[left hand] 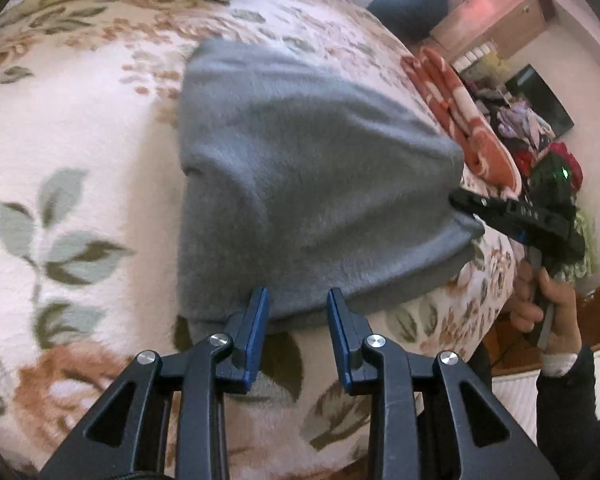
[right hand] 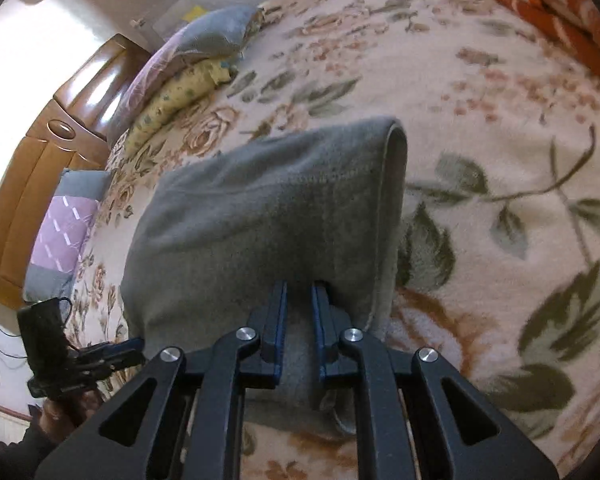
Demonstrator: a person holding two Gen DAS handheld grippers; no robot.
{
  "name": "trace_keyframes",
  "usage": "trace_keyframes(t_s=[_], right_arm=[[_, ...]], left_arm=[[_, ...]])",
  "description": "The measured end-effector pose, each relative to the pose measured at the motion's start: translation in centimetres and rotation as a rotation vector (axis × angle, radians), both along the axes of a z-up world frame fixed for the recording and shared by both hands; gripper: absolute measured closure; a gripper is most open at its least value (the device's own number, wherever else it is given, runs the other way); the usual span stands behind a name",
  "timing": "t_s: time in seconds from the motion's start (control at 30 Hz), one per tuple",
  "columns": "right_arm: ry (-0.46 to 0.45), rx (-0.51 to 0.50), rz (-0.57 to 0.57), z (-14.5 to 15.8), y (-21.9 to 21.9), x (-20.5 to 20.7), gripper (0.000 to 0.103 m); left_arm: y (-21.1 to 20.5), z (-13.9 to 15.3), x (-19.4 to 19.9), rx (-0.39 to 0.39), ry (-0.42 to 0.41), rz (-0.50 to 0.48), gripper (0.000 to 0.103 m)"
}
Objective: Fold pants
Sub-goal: 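Open both grippers and release the folded pants onto the bed, then grasp the folded edge with the left gripper while the right gripper grasps the fold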
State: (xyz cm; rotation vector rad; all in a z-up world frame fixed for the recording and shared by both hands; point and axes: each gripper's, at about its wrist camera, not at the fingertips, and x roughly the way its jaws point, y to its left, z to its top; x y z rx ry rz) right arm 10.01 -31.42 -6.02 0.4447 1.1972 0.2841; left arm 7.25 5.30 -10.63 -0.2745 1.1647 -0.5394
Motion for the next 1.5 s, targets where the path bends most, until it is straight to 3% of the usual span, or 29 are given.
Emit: trace_keyframes(t_s=[0.07,0.13,0.2,0.3,0.6,1.07,1.17,1.27,1.5], right_arm=[[-0.024,-0.032,0.015,1.3,0.3,-0.4,0.083],[-0.038,-0.053,0.012,2.1,0.3,-0.7,0.043],[-0.073,-0.069,0.004,2.9,0.0,-1.1,0.032],[-0.099,-0.095,-0.013,3.1,-0.3,-1.2,0.032],[-0.001,-0.033,-0.023,-0.3,-0.9,0.0,0.031],[0.042,0.111,-0.053,-3.4,-2.2,0.8,0.027],[0.046,0.154,-0.044,-3.8,-2.2,0.8,0.026],[0.044,0.171,-0.038,-3.8,-2.1,0.8,0.026],[0.050,0.158,-0.009,-4.3,-0.8,1.6,0.017]], left_arm=[[0.6,1.1,-0.1,0.019,-0.036,0.016,0.069],[1.2,1.9,0.5,0.029,-0.055,0.038,0.063],[1.8,2.3,1.2,0.048,-0.069,0.069,0.059],[2.3,2.1,2.8,0.069,-0.060,0.118,0.052],[1.7,-0.1,5.9,0.017,0.029,0.115,0.048],[0.9,-1.7,7.7,-0.043,0.063,0.118,0.033],[0.7,-2.3,8.0,-0.021,0.082,0.120,0.033],[1.1,-2.6,7.8,0.007,0.066,0.137,0.031],[1.3,-3.3,8.0,-0.018,0.085,0.138,0.029]])
